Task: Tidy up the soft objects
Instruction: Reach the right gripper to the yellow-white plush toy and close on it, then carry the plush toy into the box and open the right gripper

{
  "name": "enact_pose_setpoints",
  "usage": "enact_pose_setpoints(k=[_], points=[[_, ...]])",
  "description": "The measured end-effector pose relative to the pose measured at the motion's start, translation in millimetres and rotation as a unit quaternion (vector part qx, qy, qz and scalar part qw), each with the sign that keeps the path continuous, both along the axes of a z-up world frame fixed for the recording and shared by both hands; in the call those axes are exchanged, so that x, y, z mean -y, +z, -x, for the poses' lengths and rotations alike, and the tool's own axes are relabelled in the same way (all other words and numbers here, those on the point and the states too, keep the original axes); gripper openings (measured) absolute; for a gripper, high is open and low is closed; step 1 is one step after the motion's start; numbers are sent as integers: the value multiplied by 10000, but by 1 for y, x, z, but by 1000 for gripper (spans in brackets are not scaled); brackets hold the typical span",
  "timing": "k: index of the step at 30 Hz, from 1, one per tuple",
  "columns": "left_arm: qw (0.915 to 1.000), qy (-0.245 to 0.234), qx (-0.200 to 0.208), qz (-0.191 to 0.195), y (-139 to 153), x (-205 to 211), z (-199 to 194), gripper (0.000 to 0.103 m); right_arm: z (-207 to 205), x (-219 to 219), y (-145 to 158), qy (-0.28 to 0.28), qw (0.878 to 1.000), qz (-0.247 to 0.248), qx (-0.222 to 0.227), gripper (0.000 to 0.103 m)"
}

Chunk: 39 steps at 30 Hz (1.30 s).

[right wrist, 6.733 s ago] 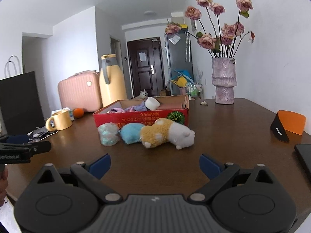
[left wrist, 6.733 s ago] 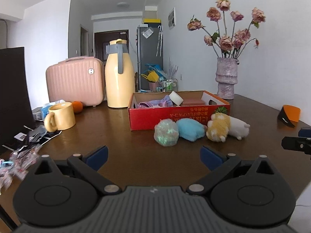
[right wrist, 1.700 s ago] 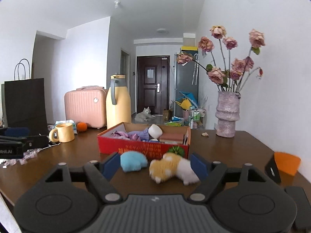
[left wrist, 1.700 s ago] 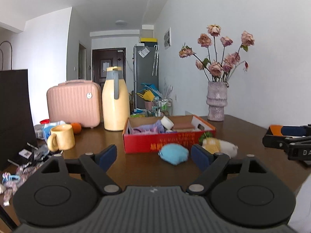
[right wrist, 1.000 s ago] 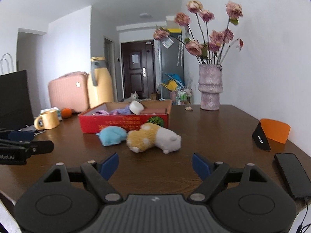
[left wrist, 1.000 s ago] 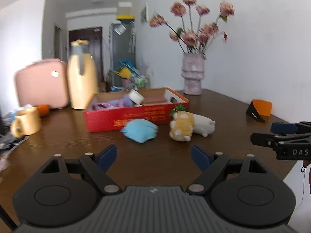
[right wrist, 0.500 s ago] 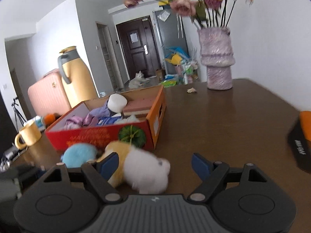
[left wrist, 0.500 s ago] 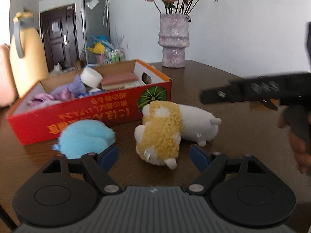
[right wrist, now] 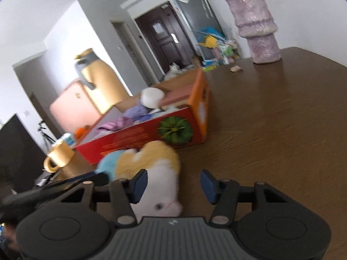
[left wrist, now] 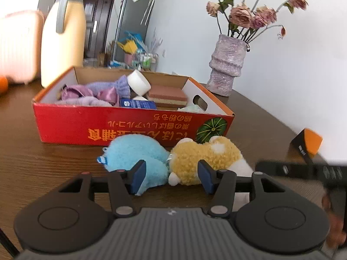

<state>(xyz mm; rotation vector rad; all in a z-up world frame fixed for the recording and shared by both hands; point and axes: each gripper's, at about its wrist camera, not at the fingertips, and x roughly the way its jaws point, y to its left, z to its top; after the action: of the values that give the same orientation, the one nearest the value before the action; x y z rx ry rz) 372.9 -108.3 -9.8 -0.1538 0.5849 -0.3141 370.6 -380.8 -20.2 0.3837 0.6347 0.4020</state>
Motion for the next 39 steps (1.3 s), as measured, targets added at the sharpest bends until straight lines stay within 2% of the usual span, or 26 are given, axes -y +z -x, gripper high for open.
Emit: enact_pose_setpoints(k=[2, 6, 9, 10, 13, 16, 22, 24, 26, 28, 30, 32, 35, 39], points=[[9998, 3, -120, 177, 0, -1, -8, 54, 12, -6, 1, 91, 9999, -3, 129, 66], [9981, -135, -419, 437, -5, 1, -23, 54, 20, -30, 0, 284, 9970, 625, 345, 66], [9974, -266, -497, 450, -10, 7, -27, 49, 17, -40, -4, 271, 9957, 830, 321, 62], [9972, -306, -514, 438, -10, 8, -26, 44, 15, -43, -6, 278, 9958, 819, 288, 55], [9973, -359, -504, 392, -9, 9, -23, 37, 16, -48, -8, 336, 9955, 844, 273, 51], [9971, -427, -488, 401, -7, 6, -14, 35, 24, -51, -5, 298, 9948, 940, 243, 48], [9964, -553, -455, 444, -4, -3, 43, 34, 69, -59, 6, 430, 9911, 1223, 312, 46], [9969, -564, -384, 382, -4, -6, 68, 35, 92, -61, 8, 487, 9904, 1250, 347, 46], [9974, -557, -317, 333, -6, -10, 86, 44, 115, -62, 7, 559, 9904, 1220, 339, 45], [9969, -621, -317, 358, -8, -12, 99, 45, 137, -64, 6, 652, 9898, 1224, 319, 45], [9968, -604, -322, 415, -9, -15, 106, 48, 151, -67, 4, 641, 9897, 1244, 312, 45], [9971, -512, -286, 484, -10, -20, 110, 58, 162, -68, 4, 642, 9896, 1247, 321, 45], [9963, -554, -286, 592, -12, -26, 113, 60, 172, -71, 6, 690, 9886, 1293, 344, 45], [9923, -617, -427, 986, -17, -32, 107, 61, 180, -75, 7, 767, 9869, 1364, 380, 45]])
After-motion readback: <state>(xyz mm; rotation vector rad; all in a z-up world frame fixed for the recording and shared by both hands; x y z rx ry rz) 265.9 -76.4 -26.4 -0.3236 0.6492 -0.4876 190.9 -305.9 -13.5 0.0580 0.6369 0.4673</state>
